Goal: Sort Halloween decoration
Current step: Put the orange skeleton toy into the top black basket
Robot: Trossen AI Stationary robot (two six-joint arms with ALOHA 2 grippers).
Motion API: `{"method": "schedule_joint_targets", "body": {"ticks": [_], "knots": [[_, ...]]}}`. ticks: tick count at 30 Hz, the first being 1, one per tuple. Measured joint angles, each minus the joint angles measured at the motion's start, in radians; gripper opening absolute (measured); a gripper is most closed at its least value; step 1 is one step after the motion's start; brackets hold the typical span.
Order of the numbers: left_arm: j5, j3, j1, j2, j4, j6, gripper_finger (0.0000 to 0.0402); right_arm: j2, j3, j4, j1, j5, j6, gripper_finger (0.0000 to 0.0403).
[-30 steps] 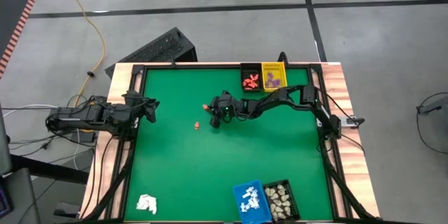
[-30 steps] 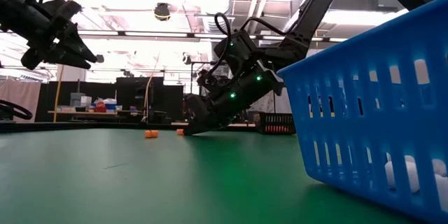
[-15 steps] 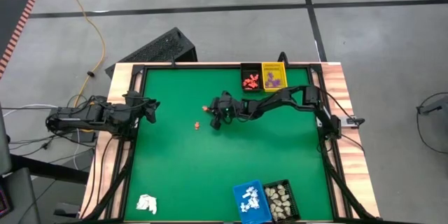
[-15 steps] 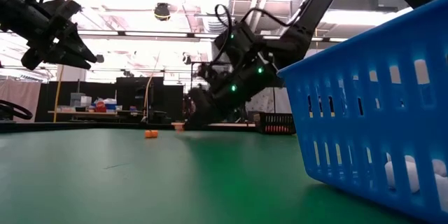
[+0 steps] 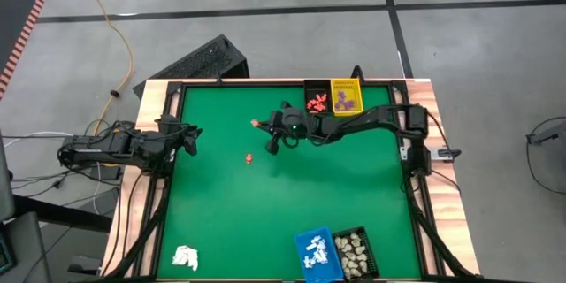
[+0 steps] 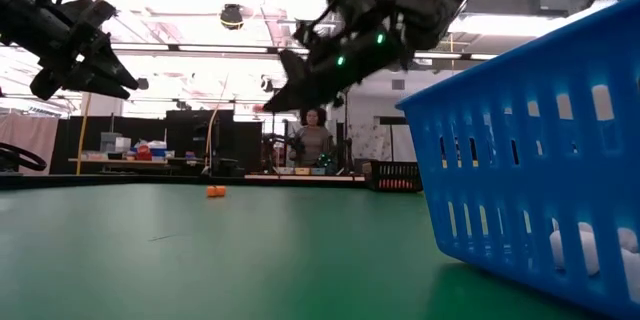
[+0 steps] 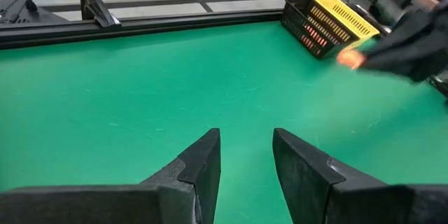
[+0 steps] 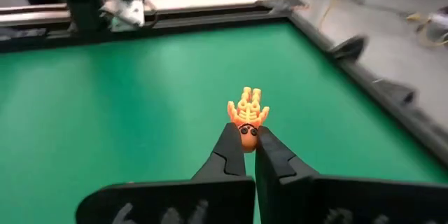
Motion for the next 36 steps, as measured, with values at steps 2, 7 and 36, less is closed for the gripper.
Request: {"method": "schedule_joint_targets", "body": {"ticks": [2, 7, 36], "knots": [[0.0, 0.0, 0.0, 0.0, 0.0, 0.0, 0.0121, -0.05, 0.0, -0.041, -0.001, 0.029, -0.029, 0.0006], [0.0, 0.0, 0.0, 0.0, 0.0, 0.0, 0.0121, -0.188, 0.0, -0.186, -0.011, 0.103, -0.098, 0.0006], [0.026, 0.0, 0.0, 0.0, 0.0, -0.006, 0.0121, -0.398, 0.002, -0.678, -0.414, 0.12, -0.04, 0.0006]]}}
